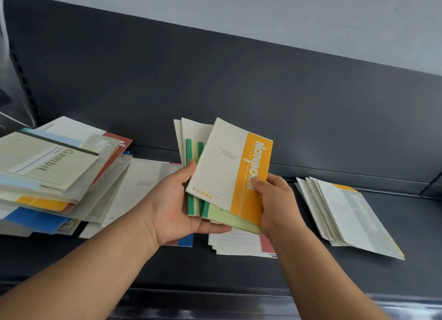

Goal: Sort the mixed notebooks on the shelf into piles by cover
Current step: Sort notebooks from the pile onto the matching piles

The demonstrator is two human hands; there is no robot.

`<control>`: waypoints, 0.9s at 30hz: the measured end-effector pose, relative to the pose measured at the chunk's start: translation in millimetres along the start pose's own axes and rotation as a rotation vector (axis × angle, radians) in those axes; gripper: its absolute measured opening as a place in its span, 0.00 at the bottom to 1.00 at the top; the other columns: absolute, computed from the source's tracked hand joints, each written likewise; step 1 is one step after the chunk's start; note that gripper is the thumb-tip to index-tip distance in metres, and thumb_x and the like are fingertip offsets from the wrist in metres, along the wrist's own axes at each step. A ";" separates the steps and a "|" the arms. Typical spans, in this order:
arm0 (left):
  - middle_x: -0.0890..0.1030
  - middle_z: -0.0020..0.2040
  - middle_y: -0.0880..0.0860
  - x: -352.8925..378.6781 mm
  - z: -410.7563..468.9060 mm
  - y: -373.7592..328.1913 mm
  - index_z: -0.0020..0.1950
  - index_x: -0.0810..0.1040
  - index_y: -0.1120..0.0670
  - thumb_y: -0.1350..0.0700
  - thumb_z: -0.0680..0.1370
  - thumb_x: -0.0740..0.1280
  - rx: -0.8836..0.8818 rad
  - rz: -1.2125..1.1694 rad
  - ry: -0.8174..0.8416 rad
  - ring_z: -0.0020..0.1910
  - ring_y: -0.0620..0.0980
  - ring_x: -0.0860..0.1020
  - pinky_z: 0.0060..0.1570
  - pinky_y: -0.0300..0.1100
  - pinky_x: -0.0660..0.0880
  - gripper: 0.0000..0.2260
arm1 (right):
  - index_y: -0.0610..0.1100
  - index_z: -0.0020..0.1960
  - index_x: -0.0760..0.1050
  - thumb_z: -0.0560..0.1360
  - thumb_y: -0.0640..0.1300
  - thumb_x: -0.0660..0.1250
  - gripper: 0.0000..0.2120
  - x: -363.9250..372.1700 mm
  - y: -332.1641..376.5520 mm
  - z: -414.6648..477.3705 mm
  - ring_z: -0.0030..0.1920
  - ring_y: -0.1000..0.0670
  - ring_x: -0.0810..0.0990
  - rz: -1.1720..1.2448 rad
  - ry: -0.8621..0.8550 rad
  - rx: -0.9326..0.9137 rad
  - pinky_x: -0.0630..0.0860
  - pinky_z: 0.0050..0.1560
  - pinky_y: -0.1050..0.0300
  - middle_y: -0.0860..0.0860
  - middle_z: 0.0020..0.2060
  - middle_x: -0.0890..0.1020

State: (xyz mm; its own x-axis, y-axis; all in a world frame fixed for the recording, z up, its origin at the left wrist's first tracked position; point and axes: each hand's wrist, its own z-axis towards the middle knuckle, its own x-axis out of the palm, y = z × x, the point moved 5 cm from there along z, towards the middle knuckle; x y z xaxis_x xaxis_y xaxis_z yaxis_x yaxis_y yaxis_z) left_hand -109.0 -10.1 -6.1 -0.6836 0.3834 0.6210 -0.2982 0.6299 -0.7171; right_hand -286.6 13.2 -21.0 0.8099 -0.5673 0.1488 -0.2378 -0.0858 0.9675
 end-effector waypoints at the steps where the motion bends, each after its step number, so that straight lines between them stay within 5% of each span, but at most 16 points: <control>1: 0.82 0.58 0.62 8.9 2.3 5.1 0.61 0.81 0.50 0.38 0.78 0.56 -0.020 0.009 0.029 0.55 0.68 0.81 0.53 0.69 0.75 0.23 | 0.48 0.51 0.76 0.79 0.39 0.67 0.04 -10.4 1.6 0.8 0.46 0.45 0.85 0.020 -0.027 -0.005 0.82 0.43 0.46 0.47 0.49 0.85; 3: 0.82 0.58 0.62 27.1 6.9 15.5 0.62 0.80 0.51 0.40 0.75 0.61 -0.044 0.037 0.091 0.55 0.66 0.81 0.47 0.66 0.78 0.22 | 0.46 0.56 0.76 0.79 0.39 0.67 0.06 -31.9 4.5 3.0 0.46 0.45 0.84 0.048 -0.074 -0.004 0.81 0.41 0.49 0.47 0.49 0.85; 5: 0.83 0.56 0.61 43.0 14.6 25.9 0.63 0.79 0.55 0.53 0.73 0.67 -0.024 0.077 0.111 0.51 0.62 0.83 0.39 0.59 0.82 0.19 | 0.45 0.58 0.76 0.79 0.40 0.67 0.08 -53.0 8.2 4.8 0.48 0.44 0.84 0.053 -0.097 -0.008 0.82 0.44 0.47 0.47 0.50 0.85; 9: 0.86 0.46 0.60 67.4 33.9 48.9 0.55 0.79 0.58 0.70 0.75 0.63 -0.003 0.183 0.007 0.38 0.55 0.85 0.33 0.47 0.83 0.13 | 0.44 0.56 0.76 0.79 0.38 0.67 0.07 -96.7 19.4 9.1 0.49 0.42 0.84 0.072 -0.140 -0.005 0.81 0.53 0.36 0.45 0.50 0.84; 15: 0.86 0.43 0.59 94.3 57.4 55.4 0.53 0.80 0.59 0.71 0.77 0.60 -0.025 0.252 0.017 0.39 0.55 0.84 0.29 0.42 0.81 0.13 | 0.47 0.52 0.75 0.79 0.38 0.67 0.05 -160.4 40.8 4.3 0.48 0.42 0.84 0.040 -0.284 0.003 0.80 0.51 0.35 0.46 0.49 0.83; 21: 0.86 0.43 0.58 106.5 70.5 42.0 0.52 0.80 0.58 0.69 0.77 0.60 0.038 0.218 0.003 0.43 0.56 0.82 0.28 0.42 0.81 0.12 | 0.44 0.64 0.74 0.79 0.38 0.66 0.14 -226.9 70.4 12.7 0.50 0.41 0.84 0.068 -0.413 -0.064 0.81 0.45 0.41 0.45 0.53 0.84; 27: 0.86 0.47 0.59 130.5 75.4 42.9 0.56 0.80 0.58 0.66 0.66 0.65 0.120 0.200 -0.020 0.37 0.53 0.85 0.27 0.41 0.79 0.19 | 0.43 0.58 0.72 0.79 0.37 0.65 0.09 -290.5 67.3 33.6 0.44 0.44 0.83 -0.127 -0.335 -0.015 0.80 0.41 0.46 0.47 0.46 0.82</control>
State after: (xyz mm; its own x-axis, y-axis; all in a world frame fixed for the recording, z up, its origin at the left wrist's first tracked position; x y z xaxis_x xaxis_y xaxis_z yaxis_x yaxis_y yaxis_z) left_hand -261.3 16.1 20.3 -0.7497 0.4787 0.4570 -0.2315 0.4573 -0.8587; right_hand -555.9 144.8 -6.0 0.6111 -0.7902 -0.0460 -0.1362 -0.1622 0.9773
